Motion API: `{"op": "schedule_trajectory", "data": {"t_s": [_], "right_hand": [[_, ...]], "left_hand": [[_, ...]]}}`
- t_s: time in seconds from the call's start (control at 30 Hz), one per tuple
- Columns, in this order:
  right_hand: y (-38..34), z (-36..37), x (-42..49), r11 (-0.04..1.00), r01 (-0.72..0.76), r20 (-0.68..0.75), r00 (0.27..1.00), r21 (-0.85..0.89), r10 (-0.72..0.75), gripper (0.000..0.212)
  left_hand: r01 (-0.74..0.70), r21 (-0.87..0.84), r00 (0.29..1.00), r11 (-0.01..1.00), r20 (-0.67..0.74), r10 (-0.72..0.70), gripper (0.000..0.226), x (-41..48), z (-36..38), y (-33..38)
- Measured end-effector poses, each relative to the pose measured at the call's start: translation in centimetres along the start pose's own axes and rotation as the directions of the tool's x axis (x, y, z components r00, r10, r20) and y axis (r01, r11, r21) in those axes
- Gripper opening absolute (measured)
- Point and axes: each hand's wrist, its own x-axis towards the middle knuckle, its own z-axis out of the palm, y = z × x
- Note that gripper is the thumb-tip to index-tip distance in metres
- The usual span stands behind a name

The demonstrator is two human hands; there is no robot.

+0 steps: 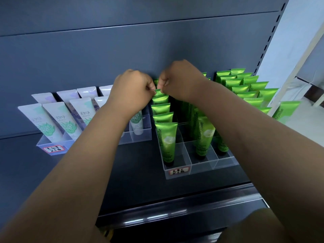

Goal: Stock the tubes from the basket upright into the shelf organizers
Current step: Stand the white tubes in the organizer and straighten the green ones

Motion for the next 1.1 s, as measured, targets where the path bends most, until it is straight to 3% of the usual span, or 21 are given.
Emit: {"op": "schedule_trajectory", "data": {"t_s": [0.4, 0.8, 1.1], "right_hand": [[0.03, -0.07, 0.00, 0.999, -0.031, 0.013, 0.999, 0.012, 0.031, 0.017], [-0.18, -0.37, 0.05, 0.999, -0.053, 0.019, 0.998, 0.003, 0.053, 0.018], [-0.66, -0.36, -0.04, 0.998, -0.054, 0.028, 0.998, 0.009, 0.054, 0.016]], "left_hand": [[0.033, -0.070, 0.999, 0.997, 0.017, -0.031, 0.012, -0.32, -0.31, 0.24], [0.034, -0.018, 0.999, 0.999, -0.037, -0.035, 0.014, -0.39, -0.63, 0.39], [0.057, -0.114, 0.998, 0.992, -0.012, -0.059, 0.017, -0.38, -0.25, 0.27]]}}
